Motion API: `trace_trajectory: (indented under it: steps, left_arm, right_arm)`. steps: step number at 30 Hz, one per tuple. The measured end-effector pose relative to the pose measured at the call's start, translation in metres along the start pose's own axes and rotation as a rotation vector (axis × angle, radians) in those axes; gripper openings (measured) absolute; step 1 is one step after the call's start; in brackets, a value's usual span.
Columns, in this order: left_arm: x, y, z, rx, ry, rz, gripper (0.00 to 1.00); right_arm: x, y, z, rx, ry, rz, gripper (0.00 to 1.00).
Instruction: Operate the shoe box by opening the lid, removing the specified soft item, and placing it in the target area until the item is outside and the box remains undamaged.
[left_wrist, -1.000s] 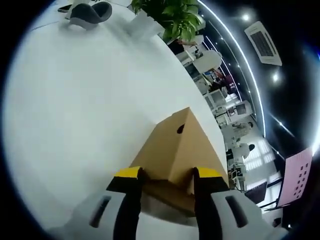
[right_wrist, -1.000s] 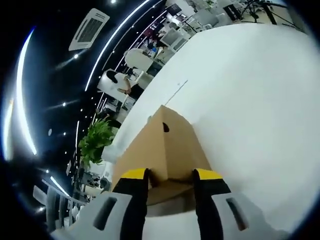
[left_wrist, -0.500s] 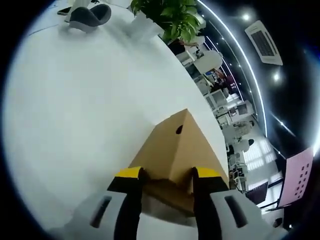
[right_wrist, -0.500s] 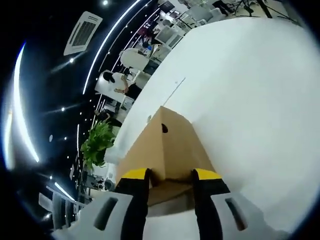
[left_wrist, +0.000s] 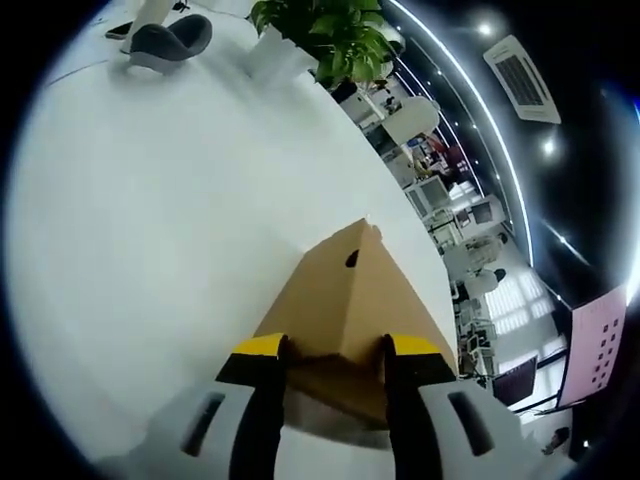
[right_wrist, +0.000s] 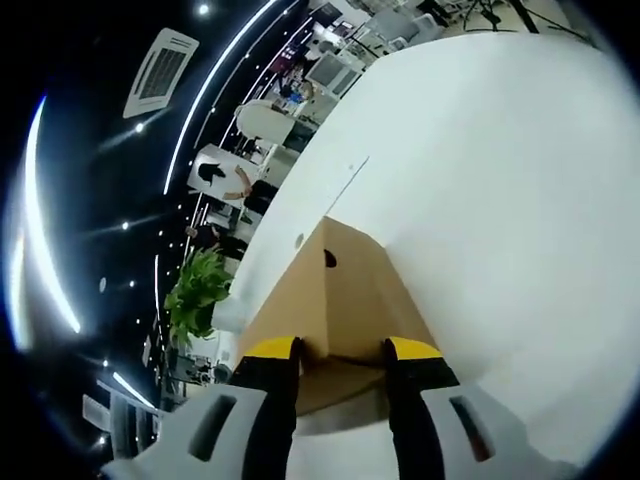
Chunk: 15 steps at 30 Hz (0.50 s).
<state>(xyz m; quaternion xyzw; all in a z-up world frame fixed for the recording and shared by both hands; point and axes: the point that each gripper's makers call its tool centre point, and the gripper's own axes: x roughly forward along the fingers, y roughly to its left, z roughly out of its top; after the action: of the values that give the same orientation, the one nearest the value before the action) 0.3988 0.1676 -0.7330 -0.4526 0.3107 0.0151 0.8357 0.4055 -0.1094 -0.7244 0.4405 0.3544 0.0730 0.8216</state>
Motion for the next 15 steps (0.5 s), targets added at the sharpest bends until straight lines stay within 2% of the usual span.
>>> trace_trajectory:
  steps: [15]
  left_arm:
    - [-0.0065, -0.0082, 0.0019, 0.015, -0.011, 0.008, 0.38]
  right_arm:
    - [-0.0057, 0.0077, 0.0028, 0.003, -0.005, -0.005, 0.31]
